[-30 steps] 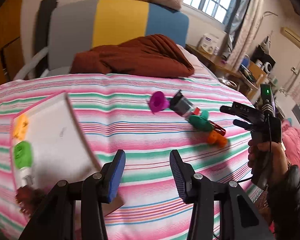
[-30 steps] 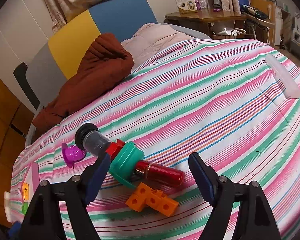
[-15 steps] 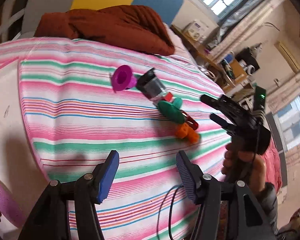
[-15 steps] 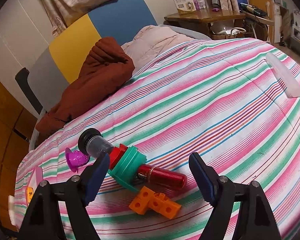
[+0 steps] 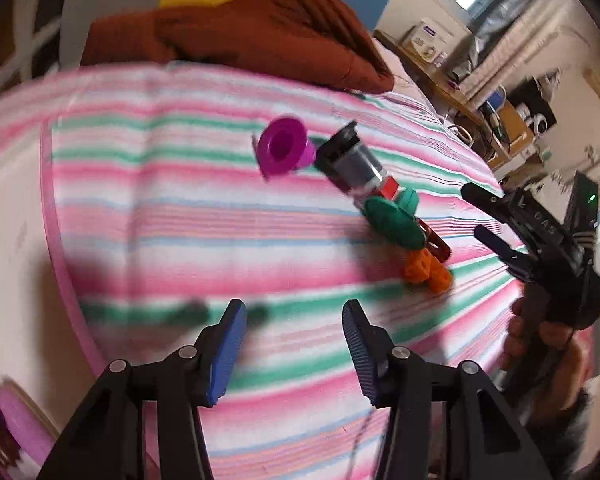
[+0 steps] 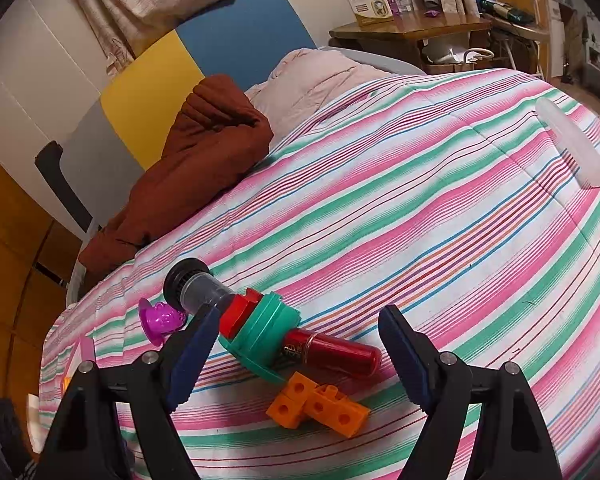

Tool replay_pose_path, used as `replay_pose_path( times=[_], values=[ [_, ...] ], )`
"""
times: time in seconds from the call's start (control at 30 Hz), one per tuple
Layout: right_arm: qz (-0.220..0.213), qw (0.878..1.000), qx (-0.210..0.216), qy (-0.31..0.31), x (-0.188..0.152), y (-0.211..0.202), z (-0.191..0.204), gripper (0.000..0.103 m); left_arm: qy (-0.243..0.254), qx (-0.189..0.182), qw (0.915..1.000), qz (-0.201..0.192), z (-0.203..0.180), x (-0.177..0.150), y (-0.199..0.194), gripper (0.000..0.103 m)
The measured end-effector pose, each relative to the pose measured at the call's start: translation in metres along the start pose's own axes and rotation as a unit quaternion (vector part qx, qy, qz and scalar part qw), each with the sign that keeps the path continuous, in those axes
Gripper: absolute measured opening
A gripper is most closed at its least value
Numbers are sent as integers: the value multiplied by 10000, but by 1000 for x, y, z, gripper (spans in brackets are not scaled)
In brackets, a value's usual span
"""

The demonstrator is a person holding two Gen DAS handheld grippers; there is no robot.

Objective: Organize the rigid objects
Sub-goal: 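Move both tools back toward the remaining toy cluster, then grasp the magenta suction cup with the left gripper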

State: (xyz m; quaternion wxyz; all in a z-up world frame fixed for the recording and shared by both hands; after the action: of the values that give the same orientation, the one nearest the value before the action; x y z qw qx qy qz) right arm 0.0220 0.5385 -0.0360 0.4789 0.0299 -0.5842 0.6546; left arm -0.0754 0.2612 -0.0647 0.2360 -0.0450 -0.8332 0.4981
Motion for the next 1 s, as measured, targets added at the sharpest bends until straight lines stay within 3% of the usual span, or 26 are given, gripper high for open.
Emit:
replay_pose_path(
  times=[0.17, 0.4, 0.9, 0.93, 0.97, 1.0],
  values=[
    [-10, 9998, 68, 171, 1, -1, -5, 82, 380, 232, 9984, -357, -8, 16, 4, 45],
    [40, 9987, 238, 444, 1, 0, -12, 82, 637, 386, 9959, -520, -24, 45, 22, 45],
    [67, 9978, 395, 536, 2, 3, -13, 83, 1014, 818, 9902, -500, -47, 87, 85, 44],
    [66, 9978, 390, 541, 2, 2, -13, 83, 1038, 818, 9898, -525, -46, 88, 88, 38],
    [55, 9978, 372, 546, 2, 3, -13, 83, 1075, 787, 9898, -511, -46, 87, 93, 20],
    [43, 9978, 352, 557, 2, 2, -14, 83, 1086, 742, 9903, -458, -45, 86, 96, 15]
  ],
)
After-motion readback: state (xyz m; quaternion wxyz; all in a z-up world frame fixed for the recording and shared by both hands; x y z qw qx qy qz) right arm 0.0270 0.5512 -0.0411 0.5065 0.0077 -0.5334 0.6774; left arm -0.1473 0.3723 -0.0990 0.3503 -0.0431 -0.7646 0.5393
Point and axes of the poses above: each gripper's, at about its wrist camera, not at the fingertips, and y roughly the way its jaws point, z to its left, x to its top, the point moved 1 cm from there along y, roughly the way its jaws point, and after that the axes turned 9 degrees about -y, right-handed, at the moved point
